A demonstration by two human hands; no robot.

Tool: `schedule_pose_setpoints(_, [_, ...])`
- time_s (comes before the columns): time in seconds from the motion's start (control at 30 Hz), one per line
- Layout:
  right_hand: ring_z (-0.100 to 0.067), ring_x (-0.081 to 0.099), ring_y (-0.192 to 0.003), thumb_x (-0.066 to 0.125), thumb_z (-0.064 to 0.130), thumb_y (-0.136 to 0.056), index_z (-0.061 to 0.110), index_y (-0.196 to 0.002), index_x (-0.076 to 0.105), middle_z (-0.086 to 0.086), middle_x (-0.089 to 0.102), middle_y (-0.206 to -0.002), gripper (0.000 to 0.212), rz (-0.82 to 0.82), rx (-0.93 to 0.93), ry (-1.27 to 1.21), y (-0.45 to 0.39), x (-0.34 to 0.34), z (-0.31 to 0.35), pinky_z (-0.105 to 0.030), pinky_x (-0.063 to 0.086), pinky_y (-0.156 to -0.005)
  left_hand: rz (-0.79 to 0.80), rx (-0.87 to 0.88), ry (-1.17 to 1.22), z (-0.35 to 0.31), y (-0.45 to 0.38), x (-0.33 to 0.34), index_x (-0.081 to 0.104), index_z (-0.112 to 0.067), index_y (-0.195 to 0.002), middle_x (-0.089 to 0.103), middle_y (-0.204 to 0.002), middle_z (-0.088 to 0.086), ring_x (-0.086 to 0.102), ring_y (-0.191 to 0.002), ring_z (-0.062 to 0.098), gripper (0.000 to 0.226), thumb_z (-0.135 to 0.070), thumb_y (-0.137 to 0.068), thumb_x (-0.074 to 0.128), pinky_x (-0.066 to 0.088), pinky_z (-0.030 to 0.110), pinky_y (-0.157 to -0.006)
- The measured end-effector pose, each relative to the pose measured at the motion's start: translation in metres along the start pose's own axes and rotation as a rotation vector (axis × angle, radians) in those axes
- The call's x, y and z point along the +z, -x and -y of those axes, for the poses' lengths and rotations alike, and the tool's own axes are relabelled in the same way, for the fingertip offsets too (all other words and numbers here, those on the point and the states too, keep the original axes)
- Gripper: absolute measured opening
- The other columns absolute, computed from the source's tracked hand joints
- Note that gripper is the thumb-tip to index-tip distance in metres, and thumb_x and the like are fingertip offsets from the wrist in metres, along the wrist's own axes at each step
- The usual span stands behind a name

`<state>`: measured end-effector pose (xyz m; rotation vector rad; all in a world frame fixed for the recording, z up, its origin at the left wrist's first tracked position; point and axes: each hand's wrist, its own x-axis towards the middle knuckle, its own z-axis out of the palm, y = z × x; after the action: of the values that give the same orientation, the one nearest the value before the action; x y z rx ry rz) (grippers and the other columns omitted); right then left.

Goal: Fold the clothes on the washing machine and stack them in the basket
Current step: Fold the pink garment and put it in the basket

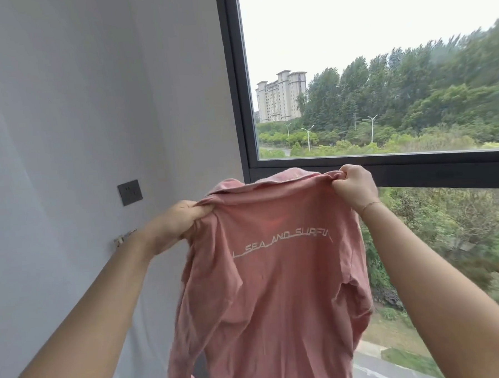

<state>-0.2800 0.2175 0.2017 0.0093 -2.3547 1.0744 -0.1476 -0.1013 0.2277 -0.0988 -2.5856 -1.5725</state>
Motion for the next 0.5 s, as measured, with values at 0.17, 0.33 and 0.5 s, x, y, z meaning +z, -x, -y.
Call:
schedule_pose_setpoints(0.17, [-0.041, 0.060, -0.096, 0.049, 0.022, -0.091, 0.009, -0.087, 0.059, -0.022, 0.065, -0.101, 0.017, -0.276, 0.161, -0.019, -0.010, -0.003, -0.025, -0.035, 0.037, -0.068, 0.267, 0.077, 0.396, -0.023, 0.017, 0.052, 0.065, -0.014, -0.110, 0.073, -0.090, 0.000, 0.069, -0.080, 0.010, 0.027, -0.028, -0.094, 0.048, 0.057, 0.021, -0.070])
schedule_pose_setpoints(0.33, [-0.042, 0.058, -0.089, 0.049, 0.024, -0.088, 0.007, -0.079, 0.057, -0.023, 0.065, -0.093, 0.021, -0.391, 0.214, -0.272, -0.031, -0.012, -0.030, -0.039, 0.039, -0.071, 0.155, 0.173, 0.568, -0.016, 0.001, 0.083, 0.056, -0.010, -0.126, 0.068, -0.114, 0.003, 0.065, -0.102, 0.011, 0.032, -0.008, -0.095, 0.048, 0.052, 0.019, -0.084])
schedule_pose_setpoints(0.5, [-0.036, 0.058, -0.094, 0.051, 0.023, -0.091, 0.007, -0.093, 0.056, -0.019, 0.065, -0.100, 0.017, -0.296, 0.156, -0.326, -0.052, 0.031, 0.000, -0.036, 0.041, -0.080, -0.009, 0.103, 0.711, 0.026, -0.005, 0.079, 0.053, -0.026, -0.127, 0.067, -0.122, 0.000, 0.065, -0.107, 0.013, 0.042, 0.000, -0.095, 0.049, 0.054, 0.022, -0.087])
